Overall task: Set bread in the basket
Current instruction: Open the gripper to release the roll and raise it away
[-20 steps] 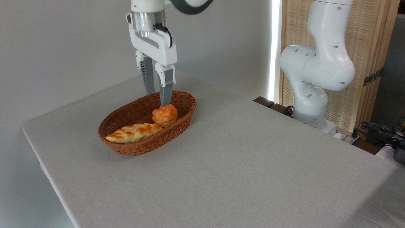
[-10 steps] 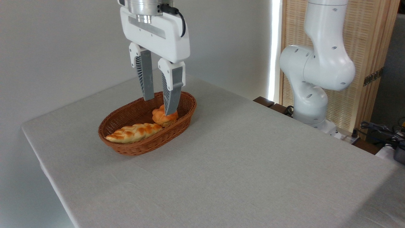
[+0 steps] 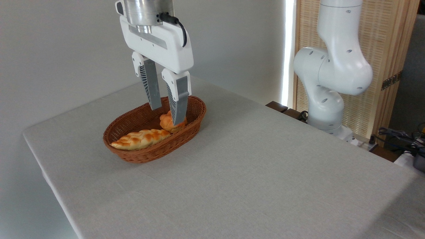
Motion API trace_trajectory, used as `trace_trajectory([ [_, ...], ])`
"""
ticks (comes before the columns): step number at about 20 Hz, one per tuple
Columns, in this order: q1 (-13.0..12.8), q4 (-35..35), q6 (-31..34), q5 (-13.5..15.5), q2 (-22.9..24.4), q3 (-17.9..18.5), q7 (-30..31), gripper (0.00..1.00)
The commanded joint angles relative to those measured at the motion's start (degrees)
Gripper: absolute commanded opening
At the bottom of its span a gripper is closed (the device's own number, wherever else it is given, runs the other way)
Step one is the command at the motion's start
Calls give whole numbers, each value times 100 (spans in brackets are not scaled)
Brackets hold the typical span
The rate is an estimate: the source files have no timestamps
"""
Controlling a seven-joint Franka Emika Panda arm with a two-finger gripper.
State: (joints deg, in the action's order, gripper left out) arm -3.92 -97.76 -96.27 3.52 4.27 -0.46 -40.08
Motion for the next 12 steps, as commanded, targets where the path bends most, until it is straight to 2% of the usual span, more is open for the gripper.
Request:
trace_trajectory([
  [1,-30,195,329,-79,-137,20,194,100],
  [12,-21,354,355,-79,-189,90,141,100],
])
